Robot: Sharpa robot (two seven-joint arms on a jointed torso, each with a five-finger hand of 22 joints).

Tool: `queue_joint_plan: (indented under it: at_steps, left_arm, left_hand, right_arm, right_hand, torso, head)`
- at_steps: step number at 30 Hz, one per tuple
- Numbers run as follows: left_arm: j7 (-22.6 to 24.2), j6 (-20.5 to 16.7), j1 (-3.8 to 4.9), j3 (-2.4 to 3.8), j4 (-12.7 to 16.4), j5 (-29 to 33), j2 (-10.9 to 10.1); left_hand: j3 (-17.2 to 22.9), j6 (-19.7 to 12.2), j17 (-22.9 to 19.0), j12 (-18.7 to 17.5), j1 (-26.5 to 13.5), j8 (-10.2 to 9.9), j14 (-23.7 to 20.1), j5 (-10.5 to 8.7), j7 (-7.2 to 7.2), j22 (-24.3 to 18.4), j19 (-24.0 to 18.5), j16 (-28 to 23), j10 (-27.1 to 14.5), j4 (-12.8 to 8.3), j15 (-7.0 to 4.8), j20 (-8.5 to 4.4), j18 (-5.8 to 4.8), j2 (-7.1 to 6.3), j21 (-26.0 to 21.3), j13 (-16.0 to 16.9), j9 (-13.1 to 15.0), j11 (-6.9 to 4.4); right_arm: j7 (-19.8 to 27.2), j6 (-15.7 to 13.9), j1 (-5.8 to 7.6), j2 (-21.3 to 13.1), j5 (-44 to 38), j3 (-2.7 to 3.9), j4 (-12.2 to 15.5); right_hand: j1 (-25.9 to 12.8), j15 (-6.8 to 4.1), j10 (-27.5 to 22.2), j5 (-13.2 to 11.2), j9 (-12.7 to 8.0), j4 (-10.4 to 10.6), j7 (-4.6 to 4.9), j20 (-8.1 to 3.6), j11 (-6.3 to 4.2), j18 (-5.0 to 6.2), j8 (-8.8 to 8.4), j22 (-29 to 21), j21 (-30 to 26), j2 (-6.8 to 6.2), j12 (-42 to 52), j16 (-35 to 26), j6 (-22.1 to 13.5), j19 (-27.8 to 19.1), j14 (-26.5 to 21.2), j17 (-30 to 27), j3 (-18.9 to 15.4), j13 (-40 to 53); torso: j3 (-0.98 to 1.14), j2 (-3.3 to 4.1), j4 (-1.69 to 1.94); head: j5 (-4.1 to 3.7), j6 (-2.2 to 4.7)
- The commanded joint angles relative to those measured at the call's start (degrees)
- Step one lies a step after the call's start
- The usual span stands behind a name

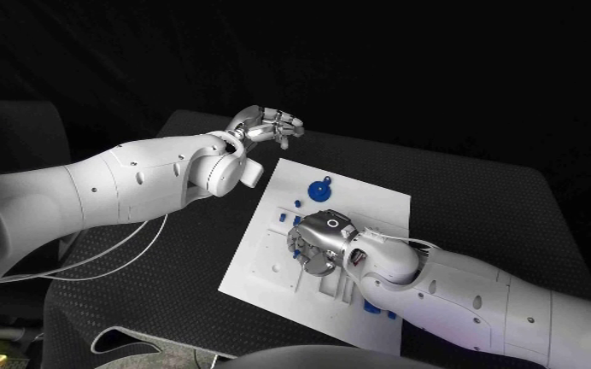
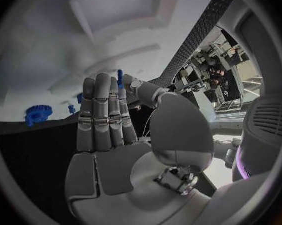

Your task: Assemble the parts on the task board

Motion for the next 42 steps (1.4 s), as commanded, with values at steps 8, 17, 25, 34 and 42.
queue_joint_plan:
  at_steps: [8, 17, 25, 34, 42]
  left_arm:
    - [0.3, 0.4, 0.12, 0.05, 0.1, 0.3, 0.0]
    - [0.2, 0.5, 0.12, 0.06, 0.0, 0.3, 0.0]
    - [0.2, 0.5, 0.18, 0.06, 0.1, 0.3, 0.1]
    - [0.0, 0.7, 0.29, 0.06, 0.0, 0.3, 0.2]
    - [-0.2, 0.7, 0.42, 0.06, 0.0, 0.3, 0.2]
  left_hand:
    - [-0.1, -0.4, 0.1, 0.3, -0.5, 0.0, 0.5, 0.23, -0.16, 0.4, 0.2, 0.3, -0.5, 0.2, 0.12, -1.08, 1.11, -0.13, -0.4, 0.1, 0.0, 0.09]
    - [-0.1, -0.4, 0.1, 0.3, -0.5, 0.0, 0.5, 0.24, -0.15, 0.4, 0.2, 0.3, -0.5, 0.3, 0.12, -1.08, 1.11, -0.11, -0.4, 0.1, 0.0, 0.09]
    - [-0.1, -0.5, 0.1, 0.3, -0.5, 0.0, 0.5, 0.24, -0.14, 0.4, 0.2, 0.3, -0.6, 0.3, 0.13, -1.07, 1.11, -0.14, -0.5, 0.1, 0.0, 0.10]
    - [-0.1, -0.5, 0.1, 0.3, -0.5, 0.0, 0.4, 0.24, -0.14, 0.4, 0.2, 0.3, -0.6, 0.3, 0.13, -1.07, 1.11, -0.16, -0.5, 0.1, 0.0, 0.11]
    - [-0.1, -0.5, 0.1, 0.4, -0.5, 0.0, 0.4, 0.22, -0.12, 0.4, 0.2, 0.3, -0.7, 0.3, 0.15, -1.06, 1.10, -0.22, -0.5, 0.1, 0.0, 0.12]
  right_arm:
    - [-0.8, 0.2, -0.17, 0.3, -1.0, -0.16, -0.7]
    - [-0.8, 0.1, -0.17, 0.3, -1.1, -0.15, -0.6]
    - [-1.0, 2.9, -0.17, 0.9, -1.1, -0.21, -0.6]
    - [-1.8, 5.6, -0.16, 1.2, -1.1, -0.25, -0.7]
    - [-2.5, 6.0, -0.16, 1.3, -1.5, -0.34, -1.1]
  right_hand:
    - [-0.2, -0.56, 0.3, 0.4, 0.1, -0.4, 0.02, 0.03, -0.12, 0.37, 0.36, 0.1, 0.2, 0.38, 0.0, 0.2, 0.5, 0.2, 0.0, 0.1, 0.0, 0.1]
    - [-0.2, -0.57, 0.4, 0.4, 0.2, -0.6, 0.00, 0.01, -0.14, 0.37, 0.36, 0.1, 0.3, 0.38, 0.0, 0.2, 0.5, 0.2, 0.0, 0.1, 0.0, 0.1]
    - [-0.2, -0.58, 0.4, 0.5, 0.2, -0.6, -0.01, 0.01, -0.15, 0.37, 0.37, 0.1, 0.3, 0.40, 0.0, 0.3, 0.6, 0.3, 0.0, 0.1, 0.0, 0.1]
    - [-0.5, -0.57, 0.4, 0.7, 0.3, -0.9, 0.00, 0.03, -0.14, 0.37, 0.32, 0.2, 0.3, 0.57, -0.1, 0.4, 0.5, 0.2, -0.1, 0.1, -0.1, 0.2]
    - [-0.6, -0.56, 0.4, 0.8, 0.3, -1.0, 0.01, 0.04, -0.13, 0.37, 0.29, 0.3, 0.3, 0.65, -0.1, 0.4, 0.5, 0.2, -0.1, 0.1, -0.2, 0.2]
  torso:
    - [-0.01, -0.01, -0.04]
    - [-0.04, -0.03, 0.05]
    - [-0.07, 0.00, -0.01]
    - [-0.02, -0.03, 0.18]
    - [-0.01, -0.03, 0.04]
  head:
    - [-0.01, 0.02]
    - [0.04, -0.04]
    - [0.03, -0.10]
    - [-0.04, -0.38]
    - [0.05, -0.45]
